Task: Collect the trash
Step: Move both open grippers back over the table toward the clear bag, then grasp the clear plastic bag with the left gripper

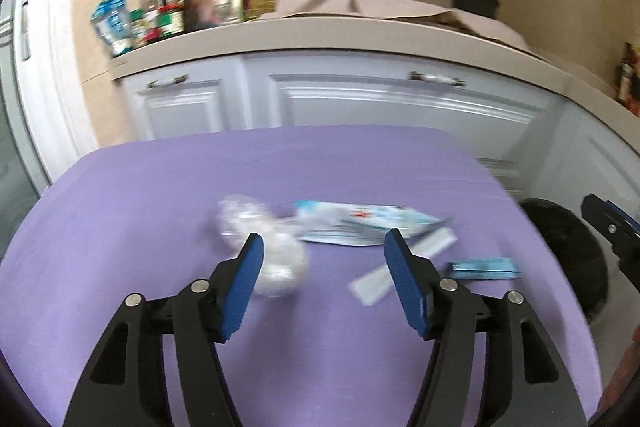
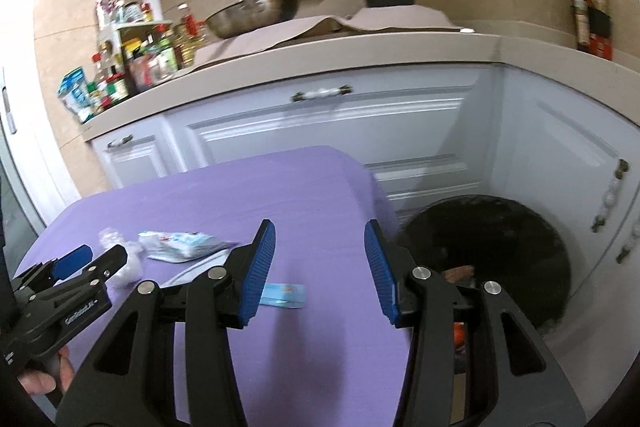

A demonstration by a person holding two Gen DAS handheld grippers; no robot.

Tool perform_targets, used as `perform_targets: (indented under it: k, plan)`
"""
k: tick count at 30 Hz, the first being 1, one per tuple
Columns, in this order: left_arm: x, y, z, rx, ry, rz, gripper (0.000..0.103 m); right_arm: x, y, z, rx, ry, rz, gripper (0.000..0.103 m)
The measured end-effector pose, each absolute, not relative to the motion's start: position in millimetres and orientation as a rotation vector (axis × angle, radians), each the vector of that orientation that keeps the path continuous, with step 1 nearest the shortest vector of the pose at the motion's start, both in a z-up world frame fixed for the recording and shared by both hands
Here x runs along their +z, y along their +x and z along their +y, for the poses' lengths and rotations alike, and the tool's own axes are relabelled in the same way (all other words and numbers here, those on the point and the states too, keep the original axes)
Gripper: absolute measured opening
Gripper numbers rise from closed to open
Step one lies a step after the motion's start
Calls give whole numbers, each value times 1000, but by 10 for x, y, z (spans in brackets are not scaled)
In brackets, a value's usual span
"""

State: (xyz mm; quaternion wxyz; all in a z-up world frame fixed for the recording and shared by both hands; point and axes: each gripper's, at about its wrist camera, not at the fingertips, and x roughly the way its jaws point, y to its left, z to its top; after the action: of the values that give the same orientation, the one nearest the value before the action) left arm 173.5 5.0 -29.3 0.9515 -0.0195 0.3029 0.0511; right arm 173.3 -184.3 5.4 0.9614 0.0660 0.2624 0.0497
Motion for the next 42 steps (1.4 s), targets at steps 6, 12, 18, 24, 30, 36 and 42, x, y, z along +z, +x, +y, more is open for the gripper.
perform_targets:
  k: [6,12,18,24,30,36,42]
  plan:
    - [-421,1900,255,126,-57,687,73,-19,1839,-1502,157,120,570,45]
    - [-578,2015,330,108,-61,763,74,-72,1942,-1289,193,89,600,45]
    - [-660,2032,367,85,-74,804,54,-131,1983,-1232,197,82,631,45]
    - [-634,1992,361,83,-53,785,51,-176,2024,-1141,217,72,650,45]
    - [-549,1865,490,120,-33,729,50,-211,2131,-991,247,62,673,45]
    - [-478,1769,758,168,-50,707,50,-253,2279,-799,278,56,702,46]
    - [-461,1700,1063,225,-70,704,50,-260,2409,-721,274,48,716,47]
